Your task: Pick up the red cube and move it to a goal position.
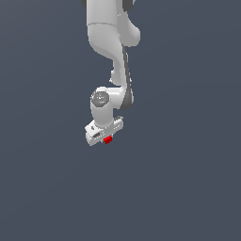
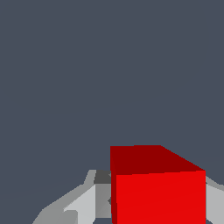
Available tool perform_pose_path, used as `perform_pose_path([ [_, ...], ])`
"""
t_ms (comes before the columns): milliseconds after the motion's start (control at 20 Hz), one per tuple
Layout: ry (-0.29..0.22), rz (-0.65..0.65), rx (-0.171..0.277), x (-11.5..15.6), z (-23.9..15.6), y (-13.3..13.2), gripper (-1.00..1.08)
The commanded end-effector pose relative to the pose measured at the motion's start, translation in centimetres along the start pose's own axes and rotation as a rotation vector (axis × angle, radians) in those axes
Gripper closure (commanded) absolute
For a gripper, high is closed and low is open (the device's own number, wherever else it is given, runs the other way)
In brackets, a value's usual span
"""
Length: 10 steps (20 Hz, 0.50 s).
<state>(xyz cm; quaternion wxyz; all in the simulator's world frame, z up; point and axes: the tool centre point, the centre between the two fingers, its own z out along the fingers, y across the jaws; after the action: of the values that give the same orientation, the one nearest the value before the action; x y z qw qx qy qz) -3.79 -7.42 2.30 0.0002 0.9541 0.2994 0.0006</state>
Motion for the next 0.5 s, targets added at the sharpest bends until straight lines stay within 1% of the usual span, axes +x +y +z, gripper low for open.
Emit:
perform_pose_path([
  [0, -0.001, -0.001, 0.001, 0.0, -0.4, -0.1, 1.08],
  [250, -0.001, -0.001, 0.001, 0.3, -2.5, -0.4, 1.08],
  [450, -0.001, -0.001, 0.000, 0.6, -5.2, -0.9, 1.08],
])
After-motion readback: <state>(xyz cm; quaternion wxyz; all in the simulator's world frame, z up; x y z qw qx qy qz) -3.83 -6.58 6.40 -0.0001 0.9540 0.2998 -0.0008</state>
